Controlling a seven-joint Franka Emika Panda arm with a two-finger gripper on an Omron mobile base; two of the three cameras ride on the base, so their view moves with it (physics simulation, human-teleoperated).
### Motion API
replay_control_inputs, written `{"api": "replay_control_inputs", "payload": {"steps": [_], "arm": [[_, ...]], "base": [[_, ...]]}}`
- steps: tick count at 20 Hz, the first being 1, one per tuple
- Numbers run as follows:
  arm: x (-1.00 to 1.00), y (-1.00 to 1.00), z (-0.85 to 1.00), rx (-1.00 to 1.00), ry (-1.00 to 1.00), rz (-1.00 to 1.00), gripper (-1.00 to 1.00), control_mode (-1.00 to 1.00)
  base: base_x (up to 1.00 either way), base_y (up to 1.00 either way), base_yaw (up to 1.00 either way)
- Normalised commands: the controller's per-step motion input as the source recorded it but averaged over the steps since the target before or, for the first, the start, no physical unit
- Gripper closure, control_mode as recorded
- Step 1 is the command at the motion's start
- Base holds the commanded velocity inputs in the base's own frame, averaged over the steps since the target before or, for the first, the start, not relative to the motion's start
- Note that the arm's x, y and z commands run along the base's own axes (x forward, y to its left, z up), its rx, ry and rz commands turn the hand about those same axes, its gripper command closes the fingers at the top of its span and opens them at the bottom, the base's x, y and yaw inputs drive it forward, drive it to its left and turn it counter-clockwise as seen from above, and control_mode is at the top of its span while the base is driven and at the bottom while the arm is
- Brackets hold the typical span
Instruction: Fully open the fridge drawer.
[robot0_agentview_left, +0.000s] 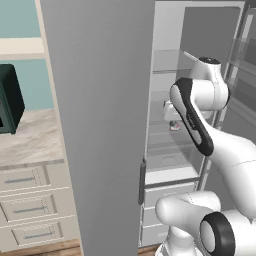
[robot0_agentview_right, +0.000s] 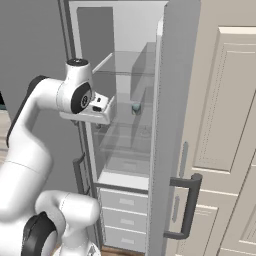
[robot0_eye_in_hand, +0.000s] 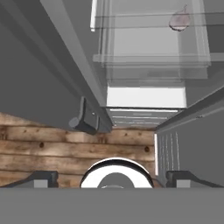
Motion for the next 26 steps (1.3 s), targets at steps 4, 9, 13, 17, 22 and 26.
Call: {"api": "replay_control_inputs", "payload": {"steps": [4, 9, 13, 17, 22, 26], "arm": [[-0.06, -0.39, -0.02, 0.0, 0.01, -0.05, -1.0, -1.0], [0.0, -0.66, -0.08, 0.0, 0.01, -0.06, -1.0, -1.0], [0.0, -0.51, -0.02, 0.0, 0.06, -0.06, -1.0, -1.0], [0.01, -0.3, 0.0, 0.0, 0.0, 0.0, -1.0, -1.0], [0.21, -0.33, 0.0, 0.0, 0.0, 0.0, -1.0, -1.0], [0.5, -0.01, 0.0, 0.0, 0.0, -0.01, -1.0, -1.0]], "base": [[0.0, 0.0, 0.0], [0.0, 0.0, 0.0], [0.0, 0.0, 0.0], [0.0, 0.0, 0.0], [0.0, 0.0, 0.0], [0.0, 0.0, 0.0]]}}
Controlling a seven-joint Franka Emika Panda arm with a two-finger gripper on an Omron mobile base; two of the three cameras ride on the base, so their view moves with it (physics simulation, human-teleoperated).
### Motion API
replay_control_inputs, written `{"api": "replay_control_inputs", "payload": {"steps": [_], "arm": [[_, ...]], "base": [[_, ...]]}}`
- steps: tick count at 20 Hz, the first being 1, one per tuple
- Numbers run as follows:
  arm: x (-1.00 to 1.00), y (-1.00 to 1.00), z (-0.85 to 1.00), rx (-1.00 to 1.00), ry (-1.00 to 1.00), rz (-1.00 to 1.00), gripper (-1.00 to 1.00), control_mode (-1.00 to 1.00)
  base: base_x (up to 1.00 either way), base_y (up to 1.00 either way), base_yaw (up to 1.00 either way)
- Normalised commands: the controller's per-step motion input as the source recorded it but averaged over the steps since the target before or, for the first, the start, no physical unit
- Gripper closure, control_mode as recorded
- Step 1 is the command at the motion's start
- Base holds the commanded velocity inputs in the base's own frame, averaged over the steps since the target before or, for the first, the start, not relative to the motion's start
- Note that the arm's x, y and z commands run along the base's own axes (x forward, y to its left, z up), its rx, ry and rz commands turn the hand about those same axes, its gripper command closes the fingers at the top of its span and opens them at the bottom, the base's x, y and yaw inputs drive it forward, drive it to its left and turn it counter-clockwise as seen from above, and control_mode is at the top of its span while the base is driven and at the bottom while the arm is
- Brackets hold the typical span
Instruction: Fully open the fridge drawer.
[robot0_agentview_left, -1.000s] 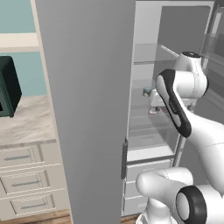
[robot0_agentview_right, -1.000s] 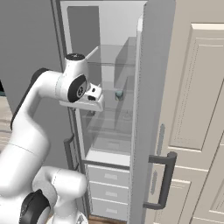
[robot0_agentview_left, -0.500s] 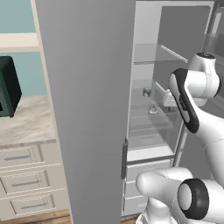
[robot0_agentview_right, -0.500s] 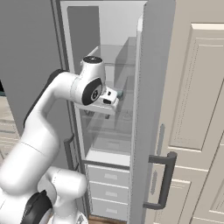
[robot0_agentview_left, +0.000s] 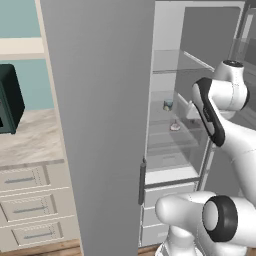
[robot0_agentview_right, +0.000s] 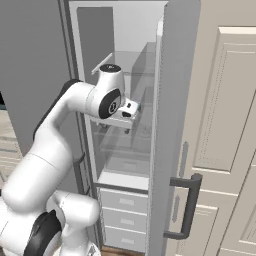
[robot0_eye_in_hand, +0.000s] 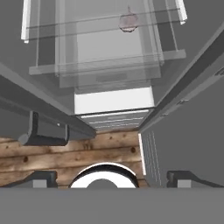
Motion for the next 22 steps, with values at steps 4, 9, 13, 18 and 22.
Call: {"api": "replay_control_inputs", "payload": {"steps": [4, 9, 13, 18, 22], "arm": [[0.61, 0.0, 0.0, 0.0, 0.0, -0.03, -1.0, -1.0], [0.56, 0.0, 0.0, 0.0, 0.0, -0.01, -1.0, -1.0], [0.54, 0.0, -0.01, -0.02, 0.0, 0.0, -1.0, -1.0], [0.55, 0.0, -0.13, -0.07, 0.0, 0.0, -1.0, -1.0], [0.48, 0.0, -0.27, -0.08, 0.0, 0.0, -1.0, -1.0]], "base": [[0.0, 0.0, 0.0], [0.0, 0.0, 0.0], [0.0, 0.0, 0.0], [0.0, 0.0, 0.0], [0.0, 0.0, 0.0]]}}
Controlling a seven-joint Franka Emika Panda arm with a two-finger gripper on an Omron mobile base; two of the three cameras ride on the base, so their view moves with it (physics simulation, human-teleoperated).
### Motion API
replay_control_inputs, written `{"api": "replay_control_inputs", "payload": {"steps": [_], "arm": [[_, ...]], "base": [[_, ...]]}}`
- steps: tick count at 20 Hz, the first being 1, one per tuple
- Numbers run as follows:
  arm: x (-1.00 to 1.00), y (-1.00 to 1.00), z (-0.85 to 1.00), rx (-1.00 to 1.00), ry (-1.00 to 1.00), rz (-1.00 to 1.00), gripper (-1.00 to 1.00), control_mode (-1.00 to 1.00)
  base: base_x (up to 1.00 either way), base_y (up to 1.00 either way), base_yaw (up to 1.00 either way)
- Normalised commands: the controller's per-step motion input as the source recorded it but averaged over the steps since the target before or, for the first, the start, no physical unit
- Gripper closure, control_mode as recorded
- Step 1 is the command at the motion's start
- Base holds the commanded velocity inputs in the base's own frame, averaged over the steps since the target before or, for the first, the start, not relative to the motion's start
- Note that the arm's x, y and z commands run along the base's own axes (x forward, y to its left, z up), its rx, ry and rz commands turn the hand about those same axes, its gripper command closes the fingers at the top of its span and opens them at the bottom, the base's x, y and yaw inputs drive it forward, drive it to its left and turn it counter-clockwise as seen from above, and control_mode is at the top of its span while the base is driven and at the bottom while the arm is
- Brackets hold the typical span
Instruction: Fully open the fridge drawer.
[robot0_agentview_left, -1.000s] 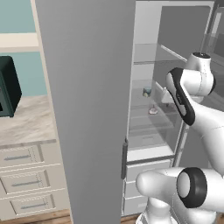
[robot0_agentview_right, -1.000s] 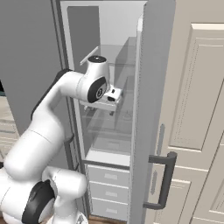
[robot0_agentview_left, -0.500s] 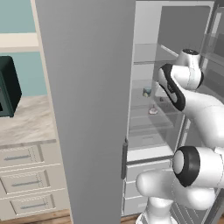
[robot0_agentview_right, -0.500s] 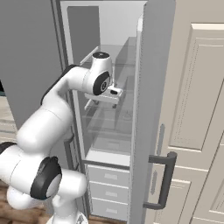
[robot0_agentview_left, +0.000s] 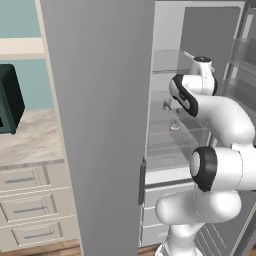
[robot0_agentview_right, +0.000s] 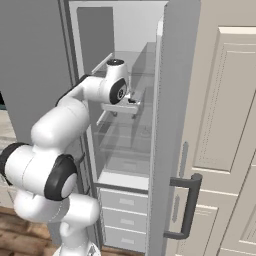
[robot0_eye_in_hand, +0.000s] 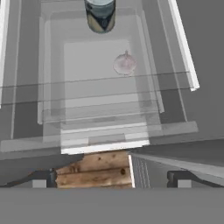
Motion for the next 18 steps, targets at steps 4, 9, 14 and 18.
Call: {"api": "replay_control_inputs", "payload": {"steps": [4, 9, 14, 18], "arm": [[0.45, 0.0, -0.35, -0.08, 0.0, 0.0, -1.0, -1.0], [0.43, 0.0, -0.34, -0.04, 0.0, 0.0, -1.0, -1.0], [0.21, 0.03, -0.33, 0.0, 0.0, 0.0, -1.0, -1.0], [0.0, 0.03, -0.32, 0.0, 0.0, 0.0, -1.0, -1.0]], "base": [[0.0, 0.0, 0.0], [0.0, 0.0, 0.0], [0.0, 0.0, 0.0], [0.0, 0.0, 0.0]]}}
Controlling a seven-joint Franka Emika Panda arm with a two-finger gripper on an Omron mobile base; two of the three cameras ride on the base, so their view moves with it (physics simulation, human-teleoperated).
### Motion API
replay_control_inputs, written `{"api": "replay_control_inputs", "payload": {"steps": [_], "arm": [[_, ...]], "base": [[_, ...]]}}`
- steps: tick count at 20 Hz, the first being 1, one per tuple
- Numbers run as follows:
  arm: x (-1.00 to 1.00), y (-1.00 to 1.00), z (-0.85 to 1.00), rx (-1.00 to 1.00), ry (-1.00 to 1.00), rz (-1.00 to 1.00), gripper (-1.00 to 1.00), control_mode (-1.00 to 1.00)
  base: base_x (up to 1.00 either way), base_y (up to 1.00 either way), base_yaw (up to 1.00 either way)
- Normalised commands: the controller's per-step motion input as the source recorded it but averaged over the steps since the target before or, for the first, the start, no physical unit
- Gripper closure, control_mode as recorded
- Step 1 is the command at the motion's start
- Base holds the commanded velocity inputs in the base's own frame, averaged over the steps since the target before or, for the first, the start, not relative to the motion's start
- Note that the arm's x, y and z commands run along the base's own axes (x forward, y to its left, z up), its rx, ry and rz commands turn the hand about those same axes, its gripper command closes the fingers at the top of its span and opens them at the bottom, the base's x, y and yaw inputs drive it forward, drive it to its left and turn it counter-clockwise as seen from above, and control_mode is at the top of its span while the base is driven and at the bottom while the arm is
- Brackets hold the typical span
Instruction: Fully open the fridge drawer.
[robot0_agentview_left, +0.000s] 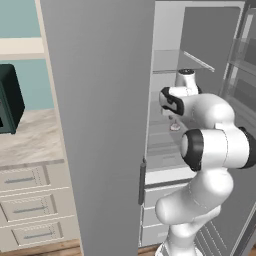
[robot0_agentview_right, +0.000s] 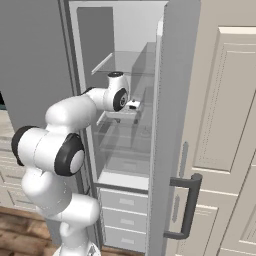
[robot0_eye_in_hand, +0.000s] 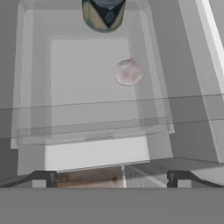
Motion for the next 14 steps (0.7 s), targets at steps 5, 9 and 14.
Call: {"api": "replay_control_inputs", "payload": {"steps": [5, 9, 14], "arm": [[0.0, 0.0, -0.3, 0.0, 0.0, 0.0, -1.0, -1.0], [0.0, 0.0, -0.31, 0.0, 0.0, 0.0, -1.0, -1.0], [-0.04, 0.0, -0.33, 0.0, 0.0, 0.0, -1.0, -1.0]], "base": [[0.0, 0.0, 0.0], [0.0, 0.0, 0.0], [0.0, 0.0, 0.0]]}}
